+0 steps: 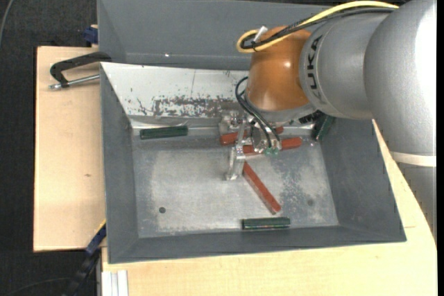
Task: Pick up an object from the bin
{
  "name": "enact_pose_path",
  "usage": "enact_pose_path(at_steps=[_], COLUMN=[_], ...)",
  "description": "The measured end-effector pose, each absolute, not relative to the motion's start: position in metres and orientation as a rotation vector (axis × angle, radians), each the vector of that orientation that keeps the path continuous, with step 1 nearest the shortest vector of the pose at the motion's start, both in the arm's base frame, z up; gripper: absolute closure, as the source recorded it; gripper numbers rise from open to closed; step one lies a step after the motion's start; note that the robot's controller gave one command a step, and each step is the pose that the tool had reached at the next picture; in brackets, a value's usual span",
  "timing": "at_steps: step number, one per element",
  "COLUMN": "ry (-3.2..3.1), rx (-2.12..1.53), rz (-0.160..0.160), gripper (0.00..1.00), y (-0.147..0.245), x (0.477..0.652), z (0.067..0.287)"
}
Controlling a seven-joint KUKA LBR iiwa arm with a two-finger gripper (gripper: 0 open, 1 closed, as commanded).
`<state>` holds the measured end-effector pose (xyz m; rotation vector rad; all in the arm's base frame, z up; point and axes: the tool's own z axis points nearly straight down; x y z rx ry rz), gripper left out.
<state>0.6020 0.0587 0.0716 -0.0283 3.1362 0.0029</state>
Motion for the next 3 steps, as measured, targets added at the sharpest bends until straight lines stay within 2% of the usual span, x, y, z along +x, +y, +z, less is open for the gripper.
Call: enact_pose_path(at_steps=[1, 2, 3], ry=[3.141, 3.14, 3.139], rx=[-0.048, -0.054, -0.054], rz=[-0.001, 0.001, 0.001], gripper=[0.0, 1.0, 0.0], y=[0.0113, 0.0142, 0.0142], x=[0.573, 0.5739, 0.5739], z=[0.0842, 0.0834, 0.0834])
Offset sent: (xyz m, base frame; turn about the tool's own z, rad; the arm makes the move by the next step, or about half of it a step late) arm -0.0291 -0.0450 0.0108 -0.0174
